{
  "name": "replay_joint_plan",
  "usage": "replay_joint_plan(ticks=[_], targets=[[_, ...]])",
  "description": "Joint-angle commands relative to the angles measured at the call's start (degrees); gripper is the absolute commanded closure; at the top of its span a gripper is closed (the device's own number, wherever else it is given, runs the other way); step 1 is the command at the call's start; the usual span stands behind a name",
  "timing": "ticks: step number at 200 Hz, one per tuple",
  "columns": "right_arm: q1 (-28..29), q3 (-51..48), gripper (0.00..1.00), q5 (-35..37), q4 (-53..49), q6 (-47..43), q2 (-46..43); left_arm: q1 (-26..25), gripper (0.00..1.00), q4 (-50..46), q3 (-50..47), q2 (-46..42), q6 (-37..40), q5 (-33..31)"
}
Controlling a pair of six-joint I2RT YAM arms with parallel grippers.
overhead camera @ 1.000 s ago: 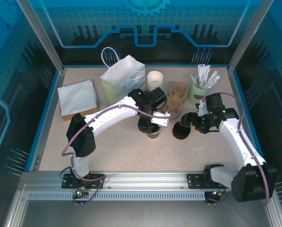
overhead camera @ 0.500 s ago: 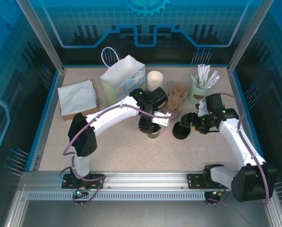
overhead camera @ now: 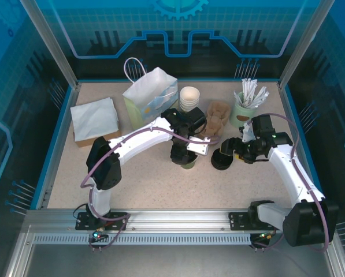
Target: Pack the takeout coffee
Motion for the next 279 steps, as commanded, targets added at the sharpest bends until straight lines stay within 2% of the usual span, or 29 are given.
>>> replay_joint_plan(ticks=[1,210,250,279], targets=[[-1.0,-0.7,0.25,-1.4,0.5,-1.1,-0.7,-0.4,0.14,-1.4,2.0,0.6,-0.5,0.0],[-1.1,-1.1,0.25,-2.5,1.0,-1.0,-0.5,-0.5,0.14,0.3,3.9,1.3,-1.6,2.8],[-1.2,-0.9,0.24,-2.5,0.8,-1.3,-0.3,-0.6,0.10,-0.1,4.2,0.2,-1.7,4.5],[-1.2,-0.6,0.20,-2.6,0.8,-1.8,-0.3,-0.5,0.08,0.2,3.4,-1.9,-2.6,5.5]])
